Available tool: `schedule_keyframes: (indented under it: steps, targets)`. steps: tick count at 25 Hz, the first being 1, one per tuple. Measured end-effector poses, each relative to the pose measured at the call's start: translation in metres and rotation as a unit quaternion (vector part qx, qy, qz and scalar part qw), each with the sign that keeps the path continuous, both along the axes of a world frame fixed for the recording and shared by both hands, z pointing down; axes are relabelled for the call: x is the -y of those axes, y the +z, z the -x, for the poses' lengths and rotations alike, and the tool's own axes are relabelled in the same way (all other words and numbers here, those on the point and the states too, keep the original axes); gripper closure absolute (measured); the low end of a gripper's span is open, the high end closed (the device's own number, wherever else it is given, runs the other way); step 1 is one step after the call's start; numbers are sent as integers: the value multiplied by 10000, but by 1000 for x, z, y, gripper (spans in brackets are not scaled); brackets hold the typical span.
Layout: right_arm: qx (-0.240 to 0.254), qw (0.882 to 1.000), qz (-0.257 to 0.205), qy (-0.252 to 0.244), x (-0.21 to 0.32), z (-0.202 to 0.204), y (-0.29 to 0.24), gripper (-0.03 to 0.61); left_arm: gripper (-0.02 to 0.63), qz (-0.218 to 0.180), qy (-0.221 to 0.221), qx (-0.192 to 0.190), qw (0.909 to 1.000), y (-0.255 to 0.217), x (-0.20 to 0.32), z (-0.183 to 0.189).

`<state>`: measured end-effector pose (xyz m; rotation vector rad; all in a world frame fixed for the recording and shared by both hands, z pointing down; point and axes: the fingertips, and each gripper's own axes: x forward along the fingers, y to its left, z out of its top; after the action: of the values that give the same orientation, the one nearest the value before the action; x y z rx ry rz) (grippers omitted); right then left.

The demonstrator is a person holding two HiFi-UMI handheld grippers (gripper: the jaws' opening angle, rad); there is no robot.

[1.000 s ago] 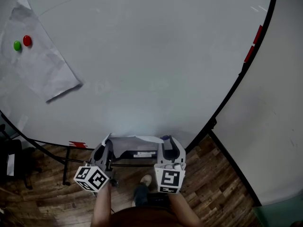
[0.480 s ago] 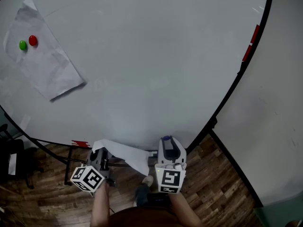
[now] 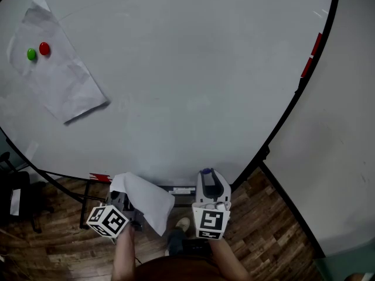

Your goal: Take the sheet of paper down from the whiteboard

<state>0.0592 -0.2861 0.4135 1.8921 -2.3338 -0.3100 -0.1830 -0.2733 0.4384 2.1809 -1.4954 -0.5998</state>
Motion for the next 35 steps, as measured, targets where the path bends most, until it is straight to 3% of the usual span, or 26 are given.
schedule_keyframes:
  steps: [35]
  targets:
    - [-123,9999,98,23,3,3,6,442,589,32,15,-10,10000,1,4,2]
